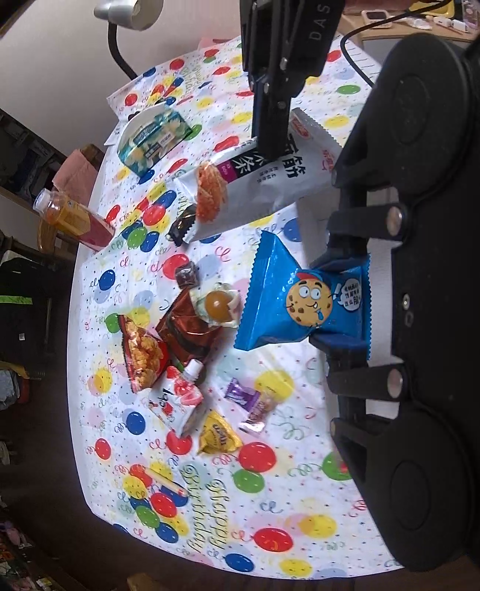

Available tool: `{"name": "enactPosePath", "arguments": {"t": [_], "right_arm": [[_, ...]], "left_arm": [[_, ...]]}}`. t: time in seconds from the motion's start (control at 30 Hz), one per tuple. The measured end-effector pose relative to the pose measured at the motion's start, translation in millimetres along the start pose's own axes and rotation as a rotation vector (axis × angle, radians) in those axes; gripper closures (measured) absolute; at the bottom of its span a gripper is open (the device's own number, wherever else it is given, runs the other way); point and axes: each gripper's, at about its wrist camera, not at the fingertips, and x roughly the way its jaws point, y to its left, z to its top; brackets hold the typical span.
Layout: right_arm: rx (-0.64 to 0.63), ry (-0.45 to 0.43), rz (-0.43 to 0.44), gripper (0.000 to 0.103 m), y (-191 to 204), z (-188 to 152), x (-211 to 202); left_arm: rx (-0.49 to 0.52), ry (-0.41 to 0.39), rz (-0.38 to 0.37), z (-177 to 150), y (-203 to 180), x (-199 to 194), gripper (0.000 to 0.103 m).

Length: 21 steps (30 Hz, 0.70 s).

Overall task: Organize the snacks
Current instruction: 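Carry both packets into the white box and open both tools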

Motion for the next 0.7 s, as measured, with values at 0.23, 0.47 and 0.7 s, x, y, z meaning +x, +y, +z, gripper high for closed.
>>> {"name": "enactPosePath", "arguments": {"t": [0.23,0.47,0.7], "right_arm": [[0.01,0.007,0.013,0.099,17.6,-29.2,-6.0],[0.015,0.038,0.032,0.099,31.7,-58.4,0.5],[0.042,0.085,0.044,0.099,37.0,-85.0,20.3]], "left_arm": [[-0.003,0.014,-0.006,-30.0,5.0,-10.9,0.071],[0.007,0.042,-0.01,-55.6,6.7,-6.1,0.071],[0.004,0.091,-0.01,-77.6,8.4,16.1,0.071]]}}
